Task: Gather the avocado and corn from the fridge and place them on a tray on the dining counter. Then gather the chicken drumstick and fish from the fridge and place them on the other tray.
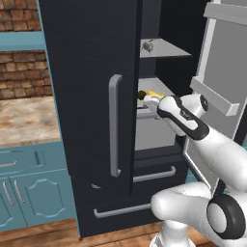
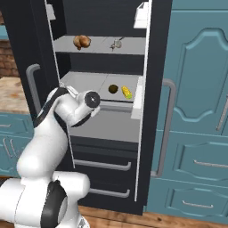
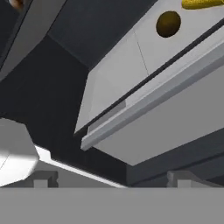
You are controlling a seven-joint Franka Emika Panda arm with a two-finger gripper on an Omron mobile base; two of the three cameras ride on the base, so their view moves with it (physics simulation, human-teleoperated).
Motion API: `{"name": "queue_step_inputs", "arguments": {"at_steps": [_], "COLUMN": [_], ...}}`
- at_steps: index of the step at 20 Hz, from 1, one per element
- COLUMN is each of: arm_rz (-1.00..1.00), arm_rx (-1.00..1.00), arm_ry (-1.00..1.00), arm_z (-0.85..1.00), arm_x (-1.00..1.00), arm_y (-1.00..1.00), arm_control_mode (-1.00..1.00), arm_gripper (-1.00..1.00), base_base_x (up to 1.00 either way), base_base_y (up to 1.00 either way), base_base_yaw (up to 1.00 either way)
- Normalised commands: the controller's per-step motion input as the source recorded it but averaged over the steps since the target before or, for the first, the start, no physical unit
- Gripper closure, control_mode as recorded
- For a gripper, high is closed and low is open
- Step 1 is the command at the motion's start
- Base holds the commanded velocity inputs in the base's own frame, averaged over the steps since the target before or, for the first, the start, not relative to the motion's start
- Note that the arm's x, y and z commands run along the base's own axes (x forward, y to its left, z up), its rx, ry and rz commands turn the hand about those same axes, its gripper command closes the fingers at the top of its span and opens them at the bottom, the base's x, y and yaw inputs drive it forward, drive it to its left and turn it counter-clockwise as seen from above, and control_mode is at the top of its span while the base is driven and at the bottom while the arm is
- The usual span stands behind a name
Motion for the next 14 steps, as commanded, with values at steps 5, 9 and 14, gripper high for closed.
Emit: {"name": "queue_step_inputs", "arguments": {"at_steps": [5, 9, 14], "arm_rz": [0.16, 0.12, 0.18], "arm_rx": [0.17, 0.04, 0.02], "arm_ry": [0.05, 0.08, 0.06], "arm_z": [0.00, 0.00, -0.02], "arm_x": [0.46, 0.08, -0.07], "arm_y": [0.11, 0.58, 0.65], "arm_control_mode": [-1.00, -1.00, -1.00], "arm_gripper": [-1.00, -1.00, -1.00], "base_base_x": [0.00, 0.00, 0.00], "base_base_y": [0.00, 0.00, 0.00], "base_base_yaw": [0.00, 0.00, 0.00]}}
